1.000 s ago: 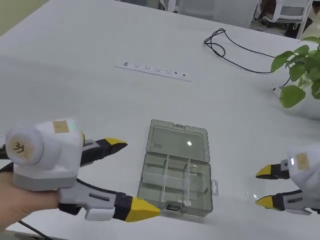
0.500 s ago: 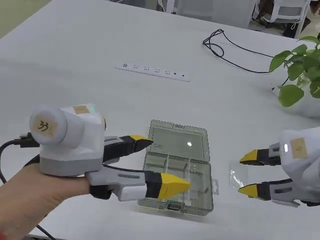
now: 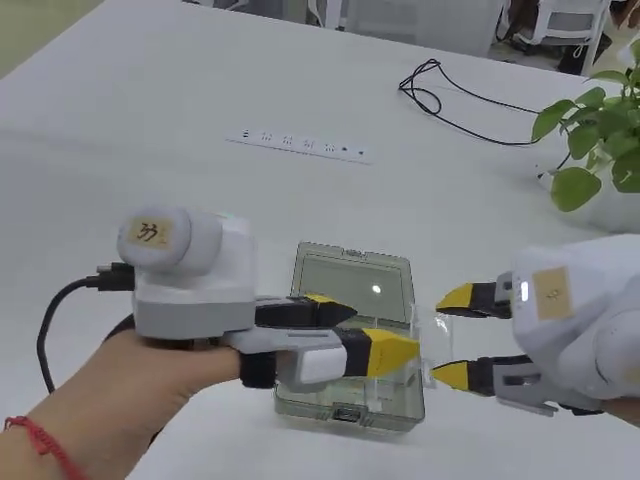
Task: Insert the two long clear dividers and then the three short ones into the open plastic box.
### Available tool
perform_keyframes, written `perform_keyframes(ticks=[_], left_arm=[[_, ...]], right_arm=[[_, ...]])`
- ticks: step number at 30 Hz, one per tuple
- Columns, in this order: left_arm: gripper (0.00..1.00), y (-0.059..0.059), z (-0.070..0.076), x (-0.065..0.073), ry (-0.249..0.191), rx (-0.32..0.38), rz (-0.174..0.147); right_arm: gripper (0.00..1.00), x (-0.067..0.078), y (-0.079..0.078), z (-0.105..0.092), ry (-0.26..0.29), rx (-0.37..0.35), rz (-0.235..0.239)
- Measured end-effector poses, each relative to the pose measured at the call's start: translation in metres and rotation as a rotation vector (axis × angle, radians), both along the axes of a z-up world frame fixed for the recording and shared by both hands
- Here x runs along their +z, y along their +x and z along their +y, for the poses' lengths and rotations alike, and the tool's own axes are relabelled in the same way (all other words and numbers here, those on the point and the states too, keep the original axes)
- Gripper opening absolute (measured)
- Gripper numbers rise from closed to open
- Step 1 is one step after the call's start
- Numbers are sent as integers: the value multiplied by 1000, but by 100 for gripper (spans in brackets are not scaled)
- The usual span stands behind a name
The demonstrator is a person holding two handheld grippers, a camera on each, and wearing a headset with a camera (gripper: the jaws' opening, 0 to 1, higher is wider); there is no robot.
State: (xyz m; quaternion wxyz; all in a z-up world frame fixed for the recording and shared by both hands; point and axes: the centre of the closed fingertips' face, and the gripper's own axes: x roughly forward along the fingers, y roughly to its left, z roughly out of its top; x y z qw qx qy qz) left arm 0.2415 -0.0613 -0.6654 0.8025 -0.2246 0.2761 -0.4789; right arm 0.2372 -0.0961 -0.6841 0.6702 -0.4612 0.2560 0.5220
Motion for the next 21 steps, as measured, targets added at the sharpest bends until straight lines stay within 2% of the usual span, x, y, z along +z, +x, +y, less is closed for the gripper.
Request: perform_keyframes(ticks=[7, 13, 21], left_arm=[[31, -1, -11, 0, -42, 16, 73], [20, -6, -16, -2, -52, 3, 104], [7, -10, -18, -3, -57, -4, 114]], right_arm=[[33, 10, -5, 14, 9, 13, -24], [33, 14, -9, 19, 6, 20, -35], [33, 16, -13, 20, 1, 27, -37]])
